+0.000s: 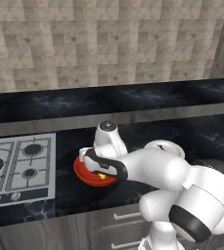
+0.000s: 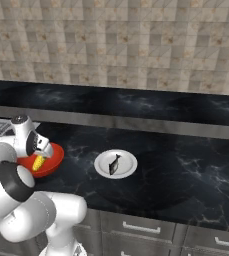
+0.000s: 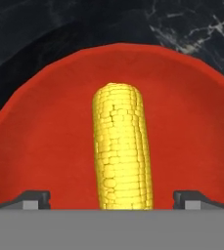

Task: Place the fish on the plate and place the corn on the same plate.

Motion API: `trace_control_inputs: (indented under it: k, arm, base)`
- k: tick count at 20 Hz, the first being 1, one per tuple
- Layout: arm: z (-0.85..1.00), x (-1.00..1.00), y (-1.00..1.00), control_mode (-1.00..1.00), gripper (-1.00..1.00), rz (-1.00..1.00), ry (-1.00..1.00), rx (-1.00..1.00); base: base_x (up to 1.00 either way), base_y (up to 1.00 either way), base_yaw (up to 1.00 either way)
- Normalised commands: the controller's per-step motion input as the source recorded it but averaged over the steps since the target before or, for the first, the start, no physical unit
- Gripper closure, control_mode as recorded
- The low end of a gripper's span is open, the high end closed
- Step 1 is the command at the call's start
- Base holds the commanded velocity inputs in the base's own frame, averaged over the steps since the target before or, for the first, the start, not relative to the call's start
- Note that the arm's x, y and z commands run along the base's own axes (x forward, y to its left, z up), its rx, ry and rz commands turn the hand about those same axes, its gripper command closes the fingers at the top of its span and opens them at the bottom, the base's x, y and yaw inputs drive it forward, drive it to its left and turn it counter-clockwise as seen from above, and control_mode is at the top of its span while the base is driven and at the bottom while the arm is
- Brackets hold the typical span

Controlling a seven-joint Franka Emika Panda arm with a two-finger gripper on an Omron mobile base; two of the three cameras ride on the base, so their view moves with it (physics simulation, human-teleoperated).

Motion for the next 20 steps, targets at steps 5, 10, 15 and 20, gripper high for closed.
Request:
trace_control_inputs:
  k: [5,10,15,20]
  arm:
    - [-0.21,0.01,0.00,-1.00,-1.00,0.00,0.00,0.00]
    - [-0.18,0.10,0.00,-1.00,-1.00,0.00,-0.01,0.00]
    - [-0.15,0.15,0.00,-1.00,-1.00,0.00,0.00,0.00]
    - [-0.17,0.08,0.00,-1.00,1.00,0.00,0.00,0.00]
  base:
    - [0.00,0.00,0.00]
    - [0.00,0.00,0.00]
    - [0.00,0.00,0.00]
    - [0.00,0.00,0.00]
